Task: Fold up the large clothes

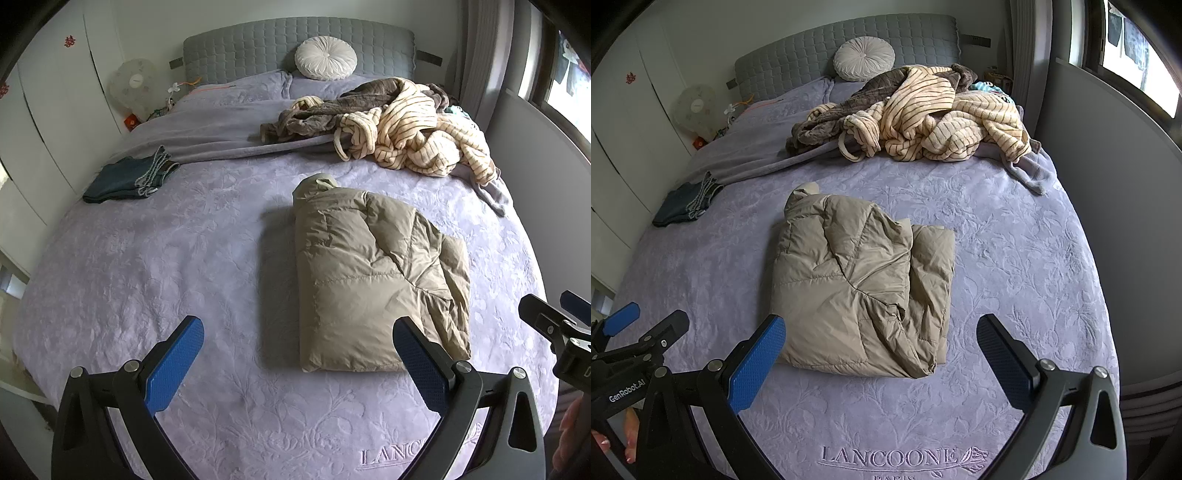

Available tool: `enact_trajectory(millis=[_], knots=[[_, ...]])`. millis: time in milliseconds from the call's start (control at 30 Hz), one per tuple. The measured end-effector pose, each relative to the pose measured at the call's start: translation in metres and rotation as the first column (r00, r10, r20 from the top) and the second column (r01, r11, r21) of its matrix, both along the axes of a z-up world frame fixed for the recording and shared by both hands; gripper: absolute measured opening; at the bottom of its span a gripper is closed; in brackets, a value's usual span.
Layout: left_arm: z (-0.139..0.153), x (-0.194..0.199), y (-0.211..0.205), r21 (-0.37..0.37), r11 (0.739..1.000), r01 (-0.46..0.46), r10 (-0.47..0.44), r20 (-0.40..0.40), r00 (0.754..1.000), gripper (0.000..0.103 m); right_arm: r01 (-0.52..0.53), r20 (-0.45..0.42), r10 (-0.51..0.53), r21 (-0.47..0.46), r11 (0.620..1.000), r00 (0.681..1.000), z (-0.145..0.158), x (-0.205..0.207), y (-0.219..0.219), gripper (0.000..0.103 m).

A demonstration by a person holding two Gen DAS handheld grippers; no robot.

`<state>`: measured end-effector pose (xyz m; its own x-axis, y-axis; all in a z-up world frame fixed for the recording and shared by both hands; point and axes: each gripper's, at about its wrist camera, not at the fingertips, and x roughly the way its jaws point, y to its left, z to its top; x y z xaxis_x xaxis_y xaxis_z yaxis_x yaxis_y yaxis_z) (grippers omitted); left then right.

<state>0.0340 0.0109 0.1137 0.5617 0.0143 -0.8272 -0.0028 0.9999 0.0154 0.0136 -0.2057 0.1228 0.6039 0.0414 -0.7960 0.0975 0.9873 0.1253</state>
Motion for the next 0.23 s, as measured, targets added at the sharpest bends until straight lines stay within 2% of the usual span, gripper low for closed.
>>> enact_trajectory(millis=[233], knots=[[0.0001, 0.0012, 0.0001, 0.0, 1.0, 0.003, -0.003, -0.002, 1.0, 0.102, -0.004, -0.001, 0.004, 0.0, 1.0, 1.0, 0.0001, 0.0008, -0.0006, 0.103]])
